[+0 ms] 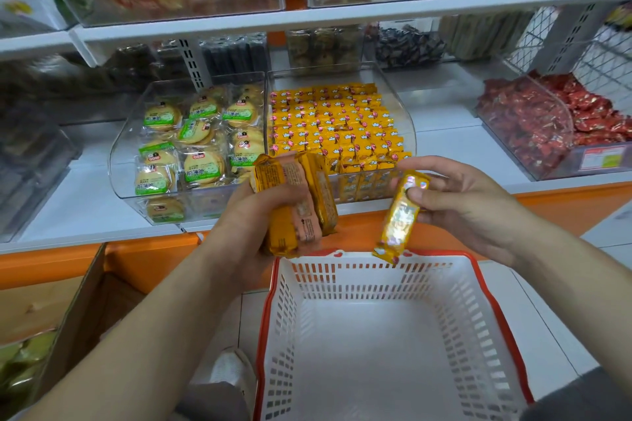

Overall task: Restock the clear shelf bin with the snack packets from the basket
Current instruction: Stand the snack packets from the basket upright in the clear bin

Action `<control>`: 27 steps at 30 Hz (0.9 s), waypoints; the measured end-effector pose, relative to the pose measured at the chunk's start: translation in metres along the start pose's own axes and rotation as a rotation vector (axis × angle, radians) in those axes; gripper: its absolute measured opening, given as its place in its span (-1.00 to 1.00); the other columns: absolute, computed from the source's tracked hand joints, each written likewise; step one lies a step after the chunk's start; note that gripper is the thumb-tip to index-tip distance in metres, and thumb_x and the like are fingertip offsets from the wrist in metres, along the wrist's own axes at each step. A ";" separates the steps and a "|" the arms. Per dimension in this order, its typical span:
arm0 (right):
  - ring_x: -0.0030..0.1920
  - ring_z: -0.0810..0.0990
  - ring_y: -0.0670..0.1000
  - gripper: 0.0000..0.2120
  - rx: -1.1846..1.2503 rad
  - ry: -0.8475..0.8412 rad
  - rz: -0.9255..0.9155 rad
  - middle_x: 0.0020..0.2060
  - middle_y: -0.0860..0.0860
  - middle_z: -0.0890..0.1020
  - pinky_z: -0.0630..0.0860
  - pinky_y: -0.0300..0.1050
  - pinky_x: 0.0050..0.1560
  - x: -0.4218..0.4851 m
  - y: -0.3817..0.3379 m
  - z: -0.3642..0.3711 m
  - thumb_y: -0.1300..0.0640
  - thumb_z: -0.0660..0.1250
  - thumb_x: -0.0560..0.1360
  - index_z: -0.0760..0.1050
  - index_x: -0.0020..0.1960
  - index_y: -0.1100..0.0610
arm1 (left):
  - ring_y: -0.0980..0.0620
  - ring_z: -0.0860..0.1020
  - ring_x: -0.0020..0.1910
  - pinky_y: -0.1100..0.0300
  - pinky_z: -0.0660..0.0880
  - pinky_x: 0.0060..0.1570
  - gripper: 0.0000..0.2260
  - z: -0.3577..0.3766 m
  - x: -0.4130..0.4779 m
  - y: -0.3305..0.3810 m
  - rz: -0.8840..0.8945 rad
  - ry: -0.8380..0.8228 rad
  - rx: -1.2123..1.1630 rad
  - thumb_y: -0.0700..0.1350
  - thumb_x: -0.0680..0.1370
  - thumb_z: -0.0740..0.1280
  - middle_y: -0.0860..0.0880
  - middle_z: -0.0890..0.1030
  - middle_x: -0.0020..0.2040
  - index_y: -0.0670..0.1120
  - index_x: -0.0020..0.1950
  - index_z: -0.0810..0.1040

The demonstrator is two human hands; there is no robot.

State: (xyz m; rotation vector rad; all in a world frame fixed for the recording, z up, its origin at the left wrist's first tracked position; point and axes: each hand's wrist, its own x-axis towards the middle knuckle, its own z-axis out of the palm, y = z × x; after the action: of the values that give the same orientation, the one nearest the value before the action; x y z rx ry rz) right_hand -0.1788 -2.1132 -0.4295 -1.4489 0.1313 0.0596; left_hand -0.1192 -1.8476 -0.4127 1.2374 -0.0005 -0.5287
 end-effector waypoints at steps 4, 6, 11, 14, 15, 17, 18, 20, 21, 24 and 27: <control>-0.11 0.70 0.07 -0.86 0.304 0.204 0.041 -0.14 0.13 0.69 0.67 -0.10 -0.11 -0.001 0.001 0.017 0.27 0.46 0.30 0.55 -0.17 0.17 | -0.16 0.75 -0.18 -0.04 0.64 -0.38 -0.74 -0.006 -0.001 0.004 0.029 0.044 -0.022 -0.29 0.52 0.41 -0.09 0.76 -0.13 0.04 0.09 0.58; -0.17 0.68 0.05 -0.79 0.324 0.229 0.022 -0.23 0.14 0.64 0.68 -0.10 -0.09 -0.002 0.004 0.032 0.26 0.49 0.25 0.45 -0.27 0.18 | -0.14 0.75 -0.22 -0.03 0.64 -0.40 -0.74 -0.003 -0.002 0.005 0.035 0.051 -0.031 -0.29 0.52 0.41 -0.07 0.76 -0.17 0.04 0.10 0.57; -0.31 0.64 -0.03 -0.33 0.097 0.072 0.103 -0.26 0.05 0.60 0.52 -0.13 -0.21 -0.001 0.005 0.070 0.16 0.60 0.05 0.52 0.15 0.12 | -0.20 0.74 -0.21 -0.06 0.64 -0.41 -0.76 0.001 0.002 0.005 0.048 0.043 -0.031 -0.30 0.53 0.41 -0.13 0.76 -0.14 0.06 -0.07 0.70; -0.21 0.68 -0.01 -0.18 -0.028 -0.033 0.091 0.02 0.03 0.62 0.59 -0.14 -0.25 0.014 -0.004 0.075 0.32 0.58 0.26 0.41 0.38 -0.19 | -0.22 0.74 -0.16 -0.06 0.64 -0.38 -0.76 -0.004 0.003 0.007 0.057 0.069 -0.015 -0.29 0.52 0.43 -0.12 0.76 -0.10 0.05 0.03 0.66; -0.17 0.69 0.03 -0.21 -0.081 -0.029 0.052 0.10 0.10 0.58 0.62 -0.08 -0.21 0.024 -0.009 0.074 0.36 0.55 0.32 0.41 0.37 -0.22 | -0.23 0.74 -0.16 -0.08 0.65 -0.36 -0.74 -0.006 0.004 0.009 0.057 0.084 -0.011 -0.28 0.52 0.45 -0.12 0.76 -0.10 0.05 0.09 0.62; -0.03 0.70 0.13 -0.33 -0.210 0.058 -0.076 0.18 0.19 0.56 0.66 0.08 -0.06 0.047 -0.017 0.070 0.33 0.54 0.37 0.46 0.34 -0.16 | -0.24 0.74 -0.18 -0.10 0.65 -0.35 -0.73 -0.013 0.005 0.012 0.060 0.109 -0.002 -0.26 0.51 0.47 -0.10 0.76 -0.12 0.06 0.11 0.59; 0.01 0.68 0.14 -0.41 -0.301 0.130 -0.150 0.19 0.17 0.57 0.65 0.13 0.03 0.061 -0.021 0.067 0.28 0.54 0.40 0.48 0.32 -0.12 | -0.23 0.74 -0.19 -0.11 0.65 -0.35 -0.74 -0.016 0.006 0.013 0.065 0.116 0.008 -0.25 0.51 0.48 -0.09 0.76 -0.14 0.06 0.09 0.59; 0.02 0.65 0.09 -0.56 -0.519 0.225 -0.304 0.16 0.05 0.60 0.60 0.09 0.11 0.086 -0.024 0.063 0.18 0.50 0.47 0.49 0.29 -0.08 | -0.23 0.74 -0.19 -0.12 0.66 -0.34 -0.75 -0.020 0.008 0.015 0.071 0.122 0.019 -0.25 0.51 0.48 -0.07 0.75 -0.16 0.07 0.06 0.59; 0.05 0.63 0.07 -0.60 -0.634 0.232 -0.367 0.15 -0.02 0.60 0.58 0.02 0.11 0.097 -0.023 0.062 0.16 0.47 0.49 0.50 0.28 -0.07 | -0.23 0.74 -0.19 -0.13 0.66 -0.34 -0.74 -0.021 0.008 0.015 0.074 0.126 0.021 -0.25 0.52 0.48 -0.07 0.75 -0.16 0.08 0.06 0.58; 0.16 0.56 0.08 -0.60 -1.021 0.166 -0.418 0.21 -0.02 0.56 0.46 -0.11 0.12 0.120 -0.012 0.057 0.15 0.47 0.50 0.53 0.31 -0.02 | -0.22 0.74 -0.17 -0.15 0.66 -0.30 -0.74 -0.024 0.010 0.016 0.077 0.128 0.025 -0.25 0.51 0.48 -0.06 0.75 -0.14 0.08 0.08 0.58; 0.20 0.51 0.09 -0.60 -1.339 0.028 -0.402 0.18 0.02 0.54 0.46 -0.03 0.18 0.127 -0.002 0.054 0.08 0.43 0.53 0.53 0.35 -0.01 | -0.15 0.75 -0.19 -0.11 0.66 -0.31 -0.74 -0.027 0.012 0.016 0.079 0.136 0.028 -0.23 0.50 0.49 -0.03 0.75 -0.16 0.08 0.06 0.59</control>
State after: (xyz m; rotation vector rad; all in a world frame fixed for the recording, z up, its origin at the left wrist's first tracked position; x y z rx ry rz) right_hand -0.0500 -2.0652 -0.4375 -2.7829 -0.2386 -0.2528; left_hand -0.0949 -1.8248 -0.4112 1.2938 0.0579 -0.3758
